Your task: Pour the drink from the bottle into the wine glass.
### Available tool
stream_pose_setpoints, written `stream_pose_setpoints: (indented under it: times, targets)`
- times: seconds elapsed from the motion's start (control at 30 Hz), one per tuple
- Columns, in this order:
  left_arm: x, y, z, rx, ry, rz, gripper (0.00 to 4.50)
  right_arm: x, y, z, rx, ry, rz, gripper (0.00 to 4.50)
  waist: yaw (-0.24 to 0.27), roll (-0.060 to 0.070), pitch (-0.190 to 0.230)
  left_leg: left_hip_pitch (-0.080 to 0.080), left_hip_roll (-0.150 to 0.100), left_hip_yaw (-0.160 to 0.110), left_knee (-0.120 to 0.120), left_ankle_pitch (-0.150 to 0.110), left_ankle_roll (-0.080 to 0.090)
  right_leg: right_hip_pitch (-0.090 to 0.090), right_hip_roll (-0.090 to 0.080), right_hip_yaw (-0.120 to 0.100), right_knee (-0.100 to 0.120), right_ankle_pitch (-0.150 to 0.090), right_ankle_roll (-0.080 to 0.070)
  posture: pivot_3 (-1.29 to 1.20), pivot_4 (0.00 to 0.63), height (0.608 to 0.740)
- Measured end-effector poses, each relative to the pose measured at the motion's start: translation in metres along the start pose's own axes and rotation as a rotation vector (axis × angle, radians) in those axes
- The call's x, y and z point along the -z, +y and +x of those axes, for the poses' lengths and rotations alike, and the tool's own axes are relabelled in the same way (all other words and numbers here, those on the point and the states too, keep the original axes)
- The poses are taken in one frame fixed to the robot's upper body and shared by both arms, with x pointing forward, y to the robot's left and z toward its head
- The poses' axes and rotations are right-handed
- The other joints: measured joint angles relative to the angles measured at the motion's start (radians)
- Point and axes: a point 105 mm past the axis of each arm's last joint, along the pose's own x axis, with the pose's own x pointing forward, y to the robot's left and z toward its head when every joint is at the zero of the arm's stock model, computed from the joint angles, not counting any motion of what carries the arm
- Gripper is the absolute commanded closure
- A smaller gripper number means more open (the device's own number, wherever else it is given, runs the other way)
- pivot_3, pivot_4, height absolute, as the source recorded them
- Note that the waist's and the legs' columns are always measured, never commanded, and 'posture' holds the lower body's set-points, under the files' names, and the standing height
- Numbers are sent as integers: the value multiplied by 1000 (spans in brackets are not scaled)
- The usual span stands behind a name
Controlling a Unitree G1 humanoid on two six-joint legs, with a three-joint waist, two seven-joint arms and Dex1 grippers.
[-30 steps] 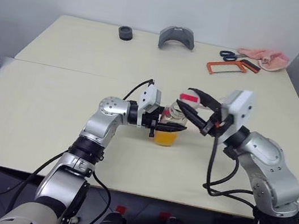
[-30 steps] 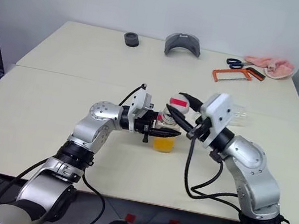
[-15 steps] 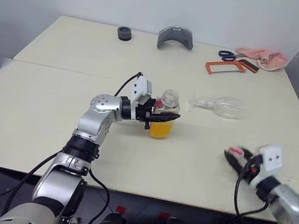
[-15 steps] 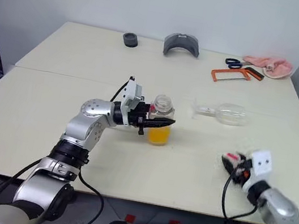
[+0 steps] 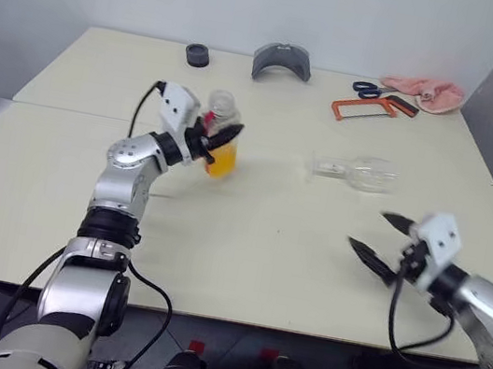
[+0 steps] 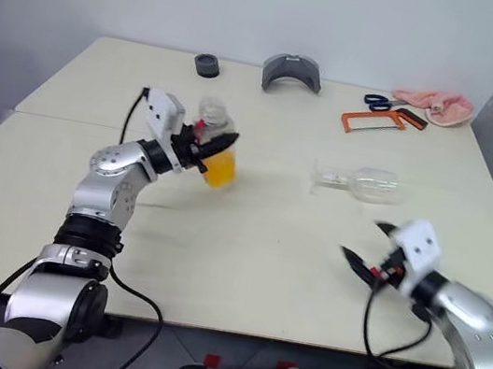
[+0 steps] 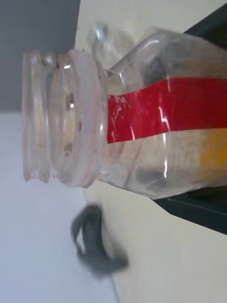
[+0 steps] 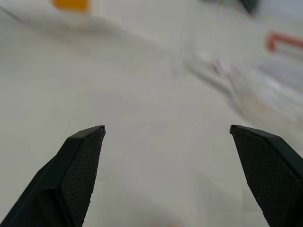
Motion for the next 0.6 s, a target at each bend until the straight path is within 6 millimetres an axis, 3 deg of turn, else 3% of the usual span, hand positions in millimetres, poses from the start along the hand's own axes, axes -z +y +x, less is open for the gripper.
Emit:
stream_pose_setpoints:
  times: [0.13, 0.33, 0.53, 0.6]
  targets:
    - [14, 23, -8, -143, 37, -25, 2865, -19, 27, 40, -138, -78, 61, 0, 5, 0, 0, -2, -1, -2, 1, 0, 0, -1, -5, 0, -1, 0, 0, 0, 150, 740]
    - [28, 46, -19, -298, 66, -61, 2865, -26, 31, 98, -128, -68, 73, 0, 15, -2, 1, -4, -2, -6, 2, 2, -3, -2, -7, -2, -1, 0, 0, 0, 150, 740]
    - [33, 53, -21, -362, 70, -55, 2865, -22, 31, 117, -118, -37, 81, 0, 20, -2, 1, -4, -2, -7, 1, 2, -4, -3, -7, -2, -1, 0, 0, 0, 150, 740]
    - [33, 54, -20, -373, 75, -42, 2130, -23, 35, 120, -127, -44, 82, 0, 19, -2, 1, -4, -2, -7, 1, 2, -4, -3, -7, -2, 0, 0, 0, 0, 150, 740]
